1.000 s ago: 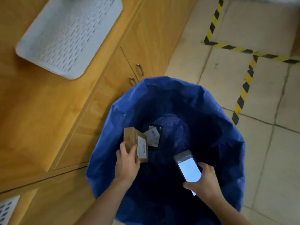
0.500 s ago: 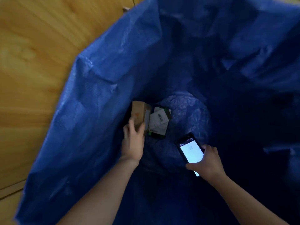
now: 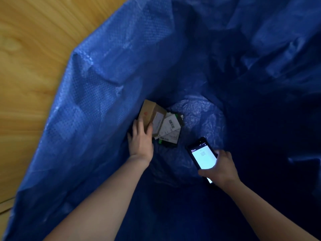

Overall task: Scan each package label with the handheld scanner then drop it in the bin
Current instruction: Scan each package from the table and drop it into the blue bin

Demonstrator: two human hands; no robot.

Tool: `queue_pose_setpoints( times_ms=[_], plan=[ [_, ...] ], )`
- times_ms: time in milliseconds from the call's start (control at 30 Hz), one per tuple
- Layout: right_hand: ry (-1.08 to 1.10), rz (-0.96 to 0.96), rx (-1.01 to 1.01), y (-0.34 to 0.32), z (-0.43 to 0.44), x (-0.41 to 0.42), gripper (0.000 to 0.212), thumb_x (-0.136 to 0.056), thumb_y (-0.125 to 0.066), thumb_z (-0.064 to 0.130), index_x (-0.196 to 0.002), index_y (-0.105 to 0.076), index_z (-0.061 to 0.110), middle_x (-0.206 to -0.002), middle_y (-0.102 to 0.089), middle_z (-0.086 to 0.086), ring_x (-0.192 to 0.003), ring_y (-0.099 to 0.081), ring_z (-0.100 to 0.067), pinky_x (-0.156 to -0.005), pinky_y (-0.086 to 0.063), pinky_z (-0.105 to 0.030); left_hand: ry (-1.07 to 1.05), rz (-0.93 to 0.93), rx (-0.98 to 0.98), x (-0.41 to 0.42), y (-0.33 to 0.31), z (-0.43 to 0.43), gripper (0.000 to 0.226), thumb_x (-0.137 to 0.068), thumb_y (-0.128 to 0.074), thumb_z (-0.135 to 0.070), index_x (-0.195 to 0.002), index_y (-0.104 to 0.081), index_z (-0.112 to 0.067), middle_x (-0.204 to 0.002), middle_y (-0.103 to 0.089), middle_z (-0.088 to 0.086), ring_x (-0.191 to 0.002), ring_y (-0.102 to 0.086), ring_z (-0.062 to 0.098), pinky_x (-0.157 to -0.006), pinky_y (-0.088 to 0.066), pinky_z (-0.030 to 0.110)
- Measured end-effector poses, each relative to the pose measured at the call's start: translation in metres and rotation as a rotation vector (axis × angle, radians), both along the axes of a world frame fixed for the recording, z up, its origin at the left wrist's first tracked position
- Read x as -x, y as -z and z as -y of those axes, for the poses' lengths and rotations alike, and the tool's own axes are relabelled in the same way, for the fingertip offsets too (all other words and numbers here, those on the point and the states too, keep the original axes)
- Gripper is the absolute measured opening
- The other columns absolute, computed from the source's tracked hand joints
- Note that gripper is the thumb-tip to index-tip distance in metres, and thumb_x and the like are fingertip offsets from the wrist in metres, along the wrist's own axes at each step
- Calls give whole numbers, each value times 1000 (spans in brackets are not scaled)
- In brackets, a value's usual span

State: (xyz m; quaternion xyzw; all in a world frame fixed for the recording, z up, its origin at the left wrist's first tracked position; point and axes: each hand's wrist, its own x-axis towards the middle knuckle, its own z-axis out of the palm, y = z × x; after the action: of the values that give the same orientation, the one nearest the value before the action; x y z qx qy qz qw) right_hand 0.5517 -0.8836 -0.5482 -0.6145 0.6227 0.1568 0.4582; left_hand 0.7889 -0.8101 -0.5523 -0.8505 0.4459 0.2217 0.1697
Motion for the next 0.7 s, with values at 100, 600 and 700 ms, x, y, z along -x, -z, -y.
queue_pose_setpoints(
  times_ms=[100,600,700],
  plan=[
    [4,17,5,-17,-1,4,89,-49,-86,27,-126,-42,11,-122,-39,-4,-91,-50,-19,-75,-49,-33,-11,-17,7,3,-18,-1,72,-92,-60,-21,-150,-17,-26,-159,11,10,-147,-2,31,-114,-30,45],
    [125,148,153,-241,-11,58,88,-46,-80,31,-125,-43,19,-111,-35,11,-89,-45,-6,-79,-42,-22,-190,-216,119,79,-213,2,57,-95,-53,-35,-144,-26,-29,-133,-40,0,-120,-44,21,-83,-49,35],
    [237,159,229,-293,-26,73,92,-37,-70,41,-124,-42,24,-112,-35,14,-90,-43,-1,-80,-41,-18,-136,-307,178,95,-250,1,59,-93,-54,-37,-145,-27,-31,-134,-42,-3,-120,-48,20,-86,-50,34]
  ],
)
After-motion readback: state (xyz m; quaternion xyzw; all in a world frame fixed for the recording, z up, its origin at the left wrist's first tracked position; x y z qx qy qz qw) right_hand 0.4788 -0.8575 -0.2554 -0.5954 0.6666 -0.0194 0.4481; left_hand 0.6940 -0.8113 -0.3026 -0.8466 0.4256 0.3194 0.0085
